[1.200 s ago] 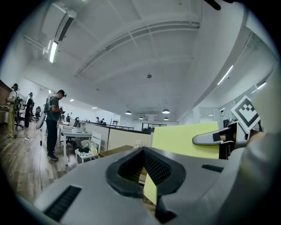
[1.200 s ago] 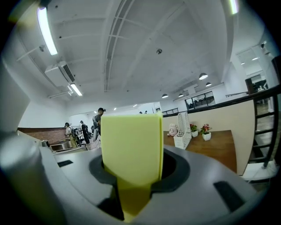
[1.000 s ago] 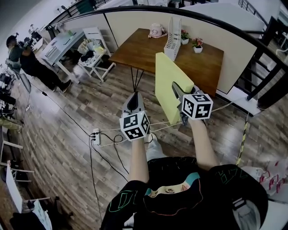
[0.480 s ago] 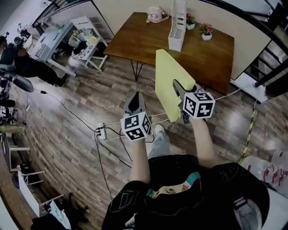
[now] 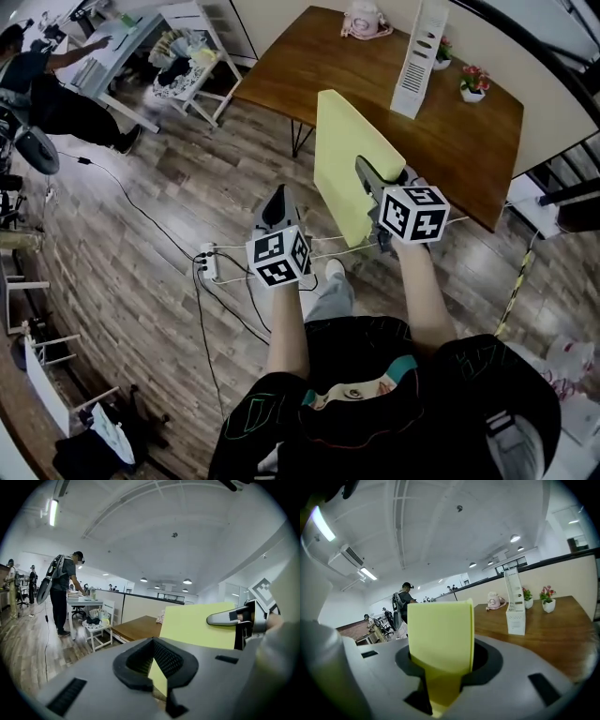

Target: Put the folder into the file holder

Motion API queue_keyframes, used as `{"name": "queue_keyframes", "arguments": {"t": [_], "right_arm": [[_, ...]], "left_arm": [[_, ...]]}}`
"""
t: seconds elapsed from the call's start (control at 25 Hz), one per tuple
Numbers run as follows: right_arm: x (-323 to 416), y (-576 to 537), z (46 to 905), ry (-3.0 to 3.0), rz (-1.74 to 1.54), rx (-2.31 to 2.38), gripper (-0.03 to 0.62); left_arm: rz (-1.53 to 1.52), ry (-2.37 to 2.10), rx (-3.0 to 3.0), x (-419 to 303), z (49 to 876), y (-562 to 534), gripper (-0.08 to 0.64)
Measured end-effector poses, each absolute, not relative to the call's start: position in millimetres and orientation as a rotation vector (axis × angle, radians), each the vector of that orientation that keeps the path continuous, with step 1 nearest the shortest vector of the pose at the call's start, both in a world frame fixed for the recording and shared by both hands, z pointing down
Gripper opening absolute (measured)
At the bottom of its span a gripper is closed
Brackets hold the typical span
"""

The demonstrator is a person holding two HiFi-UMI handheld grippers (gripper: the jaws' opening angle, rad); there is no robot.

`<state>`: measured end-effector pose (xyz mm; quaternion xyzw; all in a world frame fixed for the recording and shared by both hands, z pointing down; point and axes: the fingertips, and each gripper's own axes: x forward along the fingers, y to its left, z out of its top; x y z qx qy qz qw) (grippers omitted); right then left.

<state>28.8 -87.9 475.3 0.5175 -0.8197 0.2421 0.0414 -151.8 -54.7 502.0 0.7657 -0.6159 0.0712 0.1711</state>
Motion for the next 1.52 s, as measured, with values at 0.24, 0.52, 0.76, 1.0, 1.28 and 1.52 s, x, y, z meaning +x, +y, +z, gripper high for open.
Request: {"name": "queue_keyframes", "arguments": {"t": [0.24,0.52,0.76,1.0,1.28,1.52], "right_arm": [[6,-150,431,-2.548,0.615,1.614,0.166],[-2,-180,414,-2.545,0.575,1.644,0.166],[4,-210,413,-2.527,0.567,1.676,0.166],[4,-272,410,-2.546,0.546,1.681,0.166],[8,-365,405,-2.557,0.565,1.676,0.166],[-1,-432,418,-2.563,0.62,1.602,0.166]], "left_arm": [[0.093,-1.783,2.204,-178,466,-120,0.0],[0.047,-1.77,2.205,-190,459,-150,0.0],[0.033,-1.743,2.209,-188,465,-183,0.002],[0.021,-1.753,2.211,-191,466,-247,0.0],[0.046,-1.745,2.201,-181,467,-330,0.0],[0.099,-1.772,2.096,-193,496,-381,0.0]]}}
